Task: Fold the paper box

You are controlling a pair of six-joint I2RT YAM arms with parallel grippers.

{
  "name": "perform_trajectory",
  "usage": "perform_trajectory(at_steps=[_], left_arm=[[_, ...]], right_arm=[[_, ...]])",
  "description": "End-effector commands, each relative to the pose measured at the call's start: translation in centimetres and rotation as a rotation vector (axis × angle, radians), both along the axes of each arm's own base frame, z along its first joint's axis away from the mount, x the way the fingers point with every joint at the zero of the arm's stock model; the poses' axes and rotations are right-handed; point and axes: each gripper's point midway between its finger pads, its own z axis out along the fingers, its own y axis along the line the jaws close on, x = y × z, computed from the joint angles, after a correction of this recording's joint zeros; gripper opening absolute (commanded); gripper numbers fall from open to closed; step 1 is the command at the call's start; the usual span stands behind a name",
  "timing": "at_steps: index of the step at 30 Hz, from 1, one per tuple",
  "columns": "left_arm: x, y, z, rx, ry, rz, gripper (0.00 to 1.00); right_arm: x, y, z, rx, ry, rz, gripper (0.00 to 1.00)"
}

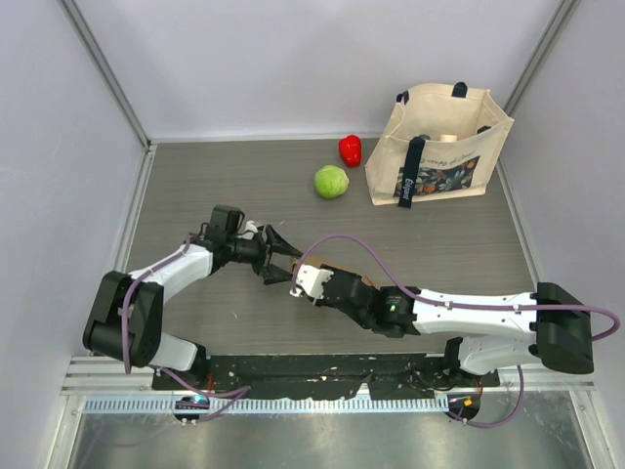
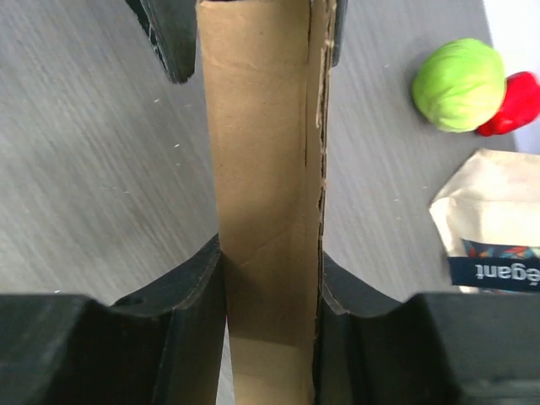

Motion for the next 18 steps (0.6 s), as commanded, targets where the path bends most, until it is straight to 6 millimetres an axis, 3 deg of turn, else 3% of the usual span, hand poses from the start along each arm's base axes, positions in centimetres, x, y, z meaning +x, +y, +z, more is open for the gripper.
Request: perform_trajectory(at_steps=[1, 4, 5, 7, 11, 14, 18], left_arm=[[-0.1, 1.3, 0.3, 0.132, -0.223, -0.048, 0.67], [0.1, 2.6, 0.2, 0.244, -0.409, -0.067, 0.70], [0.1, 3.0, 1.0, 0.267, -0.482, -0.061, 0.70], [0.4, 4.9, 0.2, 0.404, -0.576, -0.051, 0.70], [1.2, 7.3, 2.2, 0.550, -0.819, -0.029, 0.60], [1.7, 7.5, 4.7, 0.571, -0.988, -0.035, 0.58], [2.3, 5.8, 7.5, 0.506, -1.182, -0.102, 0.59]], right_arm=[[-0.4, 1.2, 1.2, 0.103, 0.096, -0.016, 0.36], [-0.7, 0.9, 0.7, 0.105, 0.211, -0.008, 0.33], [-0.1, 0.5, 1.1, 0.128, 0.233, -0.027, 0.32], [-0.7, 0.4, 0.4, 0.135, 0.342, -0.002, 0.33], [-0.4, -0.6, -1.0, 0.094, 0.478, -0.013, 0.33], [-0.5, -0.3, -1.9, 0.074, 0.555, 0.004, 0.33], [-0.4, 0.4, -2.4, 0.071, 0.609, 0.018, 0.33]])
